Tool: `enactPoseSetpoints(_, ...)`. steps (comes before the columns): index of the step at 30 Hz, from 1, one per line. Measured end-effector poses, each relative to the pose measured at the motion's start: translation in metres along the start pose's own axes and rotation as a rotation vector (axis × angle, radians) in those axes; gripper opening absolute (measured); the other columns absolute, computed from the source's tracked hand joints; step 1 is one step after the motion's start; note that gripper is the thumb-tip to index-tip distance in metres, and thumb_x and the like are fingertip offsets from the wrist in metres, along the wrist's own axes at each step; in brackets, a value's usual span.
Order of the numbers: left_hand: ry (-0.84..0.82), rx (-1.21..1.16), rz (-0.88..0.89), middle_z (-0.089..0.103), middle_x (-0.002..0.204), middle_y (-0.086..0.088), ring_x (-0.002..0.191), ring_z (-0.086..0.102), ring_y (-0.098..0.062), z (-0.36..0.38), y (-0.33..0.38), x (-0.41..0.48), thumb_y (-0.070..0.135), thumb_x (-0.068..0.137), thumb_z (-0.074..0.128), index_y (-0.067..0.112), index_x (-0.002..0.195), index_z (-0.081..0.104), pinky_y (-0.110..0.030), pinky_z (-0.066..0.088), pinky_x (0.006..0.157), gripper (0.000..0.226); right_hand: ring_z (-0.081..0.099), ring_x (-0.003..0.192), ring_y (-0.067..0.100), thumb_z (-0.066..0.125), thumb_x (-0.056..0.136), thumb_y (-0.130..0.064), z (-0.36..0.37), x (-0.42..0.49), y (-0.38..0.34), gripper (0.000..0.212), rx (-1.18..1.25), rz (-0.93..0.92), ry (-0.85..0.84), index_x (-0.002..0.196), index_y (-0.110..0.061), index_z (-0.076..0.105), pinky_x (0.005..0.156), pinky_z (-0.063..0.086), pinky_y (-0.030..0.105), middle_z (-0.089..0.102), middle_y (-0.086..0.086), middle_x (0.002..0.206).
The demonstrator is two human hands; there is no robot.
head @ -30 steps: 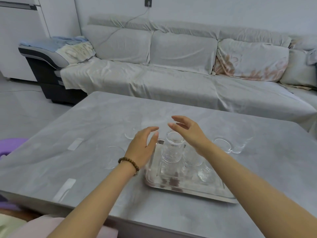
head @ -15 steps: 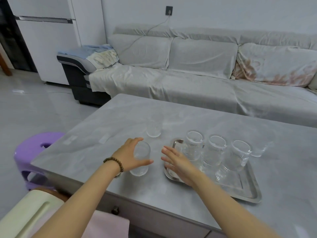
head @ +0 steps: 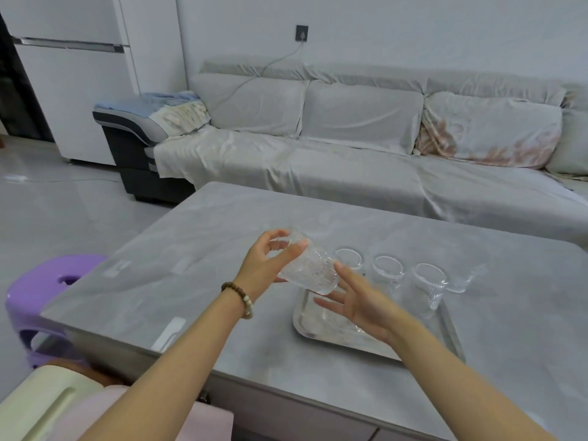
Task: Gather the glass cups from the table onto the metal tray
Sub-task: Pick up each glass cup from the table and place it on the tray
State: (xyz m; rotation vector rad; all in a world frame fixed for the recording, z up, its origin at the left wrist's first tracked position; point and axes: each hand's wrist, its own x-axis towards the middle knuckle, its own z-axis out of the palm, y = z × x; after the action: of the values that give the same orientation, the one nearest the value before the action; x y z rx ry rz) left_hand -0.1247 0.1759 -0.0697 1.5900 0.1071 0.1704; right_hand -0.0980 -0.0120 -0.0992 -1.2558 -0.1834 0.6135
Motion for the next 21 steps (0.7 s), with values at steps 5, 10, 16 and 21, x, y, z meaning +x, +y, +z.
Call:
enactPoseSetpoints(5,-0.093,-0.116,-0.046,0.054,0.125,-0.002,0.111,0.059,-0.018,0.041,-0.010,0.002,0.045,0.076,0.064,0.028,0.119,0.048,-0.034,0.056,0.082,0.049,0.066,0.111,0.026,0.067,0.075,-0.038,-0.032,-0.024,-0.013,0.054,-0.104,-0.106,0.152,0.125,-0.020,0.058,0.091,0.055,0.035,0.066,0.006,0.125)
enactPoseSetpoints(10,-0.176,-0.002,-0.057,0.061,0.117,0.004,0.109,0.059,-0.013,0.056,-0.032,0.006,0.060,0.075,0.059,0.028,0.120,0.053,-0.037,0.054,0.088,0.055,0.067,0.105,0.014,0.078,0.058,-0.051,-0.048,-0.041,-0.023,0.073,-0.402,-0.246,0.332,0.126,-0.033,0.057,0.083,0.056,0.029,0.061,-0.001,0.127)
enactPoseSetpoints(16,-0.137,0.119,-0.064,0.052,0.116,0.022,0.110,0.049,0.002,0.043,-0.061,0.003,0.041,0.096,0.032,0.039,0.103,0.053,-0.021,0.031,0.095,0.023,0.061,0.107,0.006,0.081,0.067,-0.039,-0.048,-0.045,-0.028,0.061,-0.763,-0.356,0.375,0.123,-0.042,0.057,0.079,0.054,0.016,0.059,-0.019,0.125)
enactPoseSetpoints(21,-0.131,0.348,-0.119,0.022,0.156,0.003,0.143,0.019,-0.013,0.030,-0.101,0.001,0.050,0.093,0.031,0.022,0.145,0.024,-0.031,0.015,0.117,0.059,0.054,0.115,0.002,0.081,0.068,-0.039,-0.042,-0.033,-0.015,0.054,-0.916,-0.331,0.345,0.118,-0.040,0.061,0.093,0.047,0.023,0.060,-0.019,0.125)
